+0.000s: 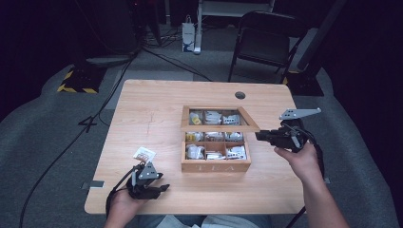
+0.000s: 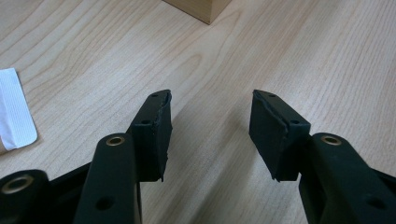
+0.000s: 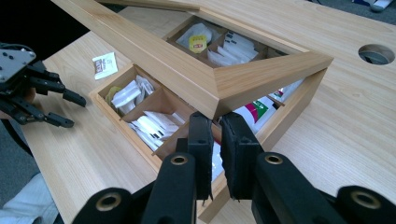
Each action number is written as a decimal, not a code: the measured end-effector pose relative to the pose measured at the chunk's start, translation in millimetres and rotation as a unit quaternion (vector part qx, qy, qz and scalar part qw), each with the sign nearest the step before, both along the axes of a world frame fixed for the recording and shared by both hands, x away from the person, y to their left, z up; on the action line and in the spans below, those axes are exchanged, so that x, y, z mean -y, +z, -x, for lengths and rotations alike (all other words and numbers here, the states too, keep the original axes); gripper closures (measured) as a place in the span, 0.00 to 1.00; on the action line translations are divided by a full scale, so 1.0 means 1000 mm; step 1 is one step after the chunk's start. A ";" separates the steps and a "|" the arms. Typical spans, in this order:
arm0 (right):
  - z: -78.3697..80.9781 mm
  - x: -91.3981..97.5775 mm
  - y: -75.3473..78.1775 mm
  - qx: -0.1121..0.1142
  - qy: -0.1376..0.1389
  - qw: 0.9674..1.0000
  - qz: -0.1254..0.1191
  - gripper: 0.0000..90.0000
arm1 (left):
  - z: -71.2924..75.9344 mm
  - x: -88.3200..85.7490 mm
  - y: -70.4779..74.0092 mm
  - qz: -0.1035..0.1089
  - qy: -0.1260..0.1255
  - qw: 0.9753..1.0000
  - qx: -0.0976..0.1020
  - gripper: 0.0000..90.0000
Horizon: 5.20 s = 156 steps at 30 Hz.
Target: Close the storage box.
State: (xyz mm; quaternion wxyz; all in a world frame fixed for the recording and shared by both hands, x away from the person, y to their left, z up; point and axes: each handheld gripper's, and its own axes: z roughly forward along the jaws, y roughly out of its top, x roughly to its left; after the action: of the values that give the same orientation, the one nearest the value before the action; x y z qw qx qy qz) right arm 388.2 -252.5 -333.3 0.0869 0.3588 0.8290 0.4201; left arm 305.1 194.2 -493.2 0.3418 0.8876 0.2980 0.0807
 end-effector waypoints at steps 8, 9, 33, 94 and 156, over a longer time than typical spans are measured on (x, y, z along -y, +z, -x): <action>0.000 -0.002 -0.001 -0.009 0.002 1.000 0.011 0.90 | 0.000 0.000 0.000 0.000 0.001 1.000 0.002 0.55; 0.000 -0.002 -0.001 -0.010 0.004 1.000 0.014 0.90 | 0.000 0.001 0.000 -0.001 0.001 1.000 0.003 0.55; 0.002 -0.011 -0.009 -0.042 0.031 0.995 0.080 0.87 | -0.001 0.004 -0.002 0.002 -0.004 1.000 0.012 0.55; -0.005 -0.032 -0.048 -0.139 0.087 0.965 0.203 0.84 | -0.002 0.005 -0.003 0.004 -0.002 1.000 0.018 0.54; -0.053 0.087 -0.083 0.045 -0.066 0.996 0.032 0.47 | -0.004 -0.001 -0.005 0.011 0.004 1.000 0.024 0.54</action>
State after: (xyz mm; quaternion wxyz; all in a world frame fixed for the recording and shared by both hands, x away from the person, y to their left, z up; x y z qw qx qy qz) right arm 440.9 -339.7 -416.4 0.1632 0.3901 0.8120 0.4022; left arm 309.3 195.0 -498.1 0.3582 0.8806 0.2938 0.0996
